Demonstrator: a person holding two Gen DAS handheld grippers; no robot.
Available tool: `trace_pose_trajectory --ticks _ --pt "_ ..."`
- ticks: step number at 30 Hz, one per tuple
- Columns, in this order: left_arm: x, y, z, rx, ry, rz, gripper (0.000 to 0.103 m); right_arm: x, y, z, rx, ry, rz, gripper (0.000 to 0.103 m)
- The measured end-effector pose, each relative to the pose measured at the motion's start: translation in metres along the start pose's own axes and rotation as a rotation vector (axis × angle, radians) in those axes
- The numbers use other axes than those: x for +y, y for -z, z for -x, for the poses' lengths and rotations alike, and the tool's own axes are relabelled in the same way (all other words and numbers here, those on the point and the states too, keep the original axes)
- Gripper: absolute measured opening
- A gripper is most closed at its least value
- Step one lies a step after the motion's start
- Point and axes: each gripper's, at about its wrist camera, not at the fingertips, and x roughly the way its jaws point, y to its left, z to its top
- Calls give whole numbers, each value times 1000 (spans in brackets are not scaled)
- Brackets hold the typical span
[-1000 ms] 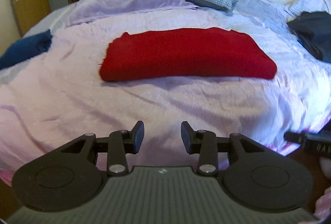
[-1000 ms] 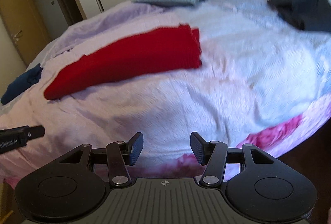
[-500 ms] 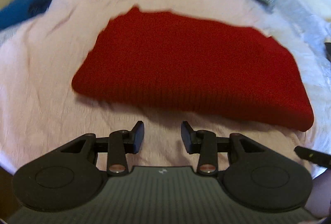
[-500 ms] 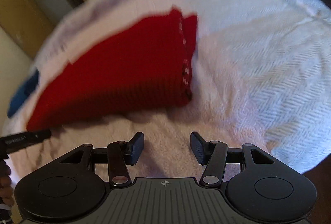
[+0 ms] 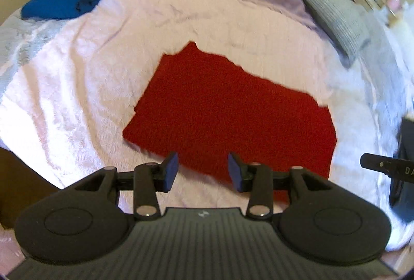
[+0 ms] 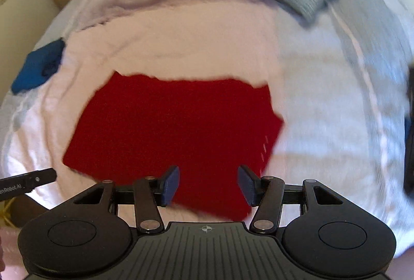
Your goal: Fold clothes
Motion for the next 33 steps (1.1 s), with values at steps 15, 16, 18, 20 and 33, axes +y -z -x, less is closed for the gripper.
trace_pose_trajectory --ticks 15,16,18,20,33 --pt "-147 106 34 -37 -264 606 41 -72 -74 7 128 -178 594 54" --pt "-162 115 32 -20 -265 622 41 -86 -75 11 119 -188 635 54" --pt "-189 131 27 11 -270 659 41 -112 -77 12 118 -194 661 54" --pt "-208 144 23 4 -253 716 41 -137 -79 8 144 -207 652 54" --pt "-238 248 -73 -67 -87 1145 41 -251 -106 -116 340 -543 272 54"
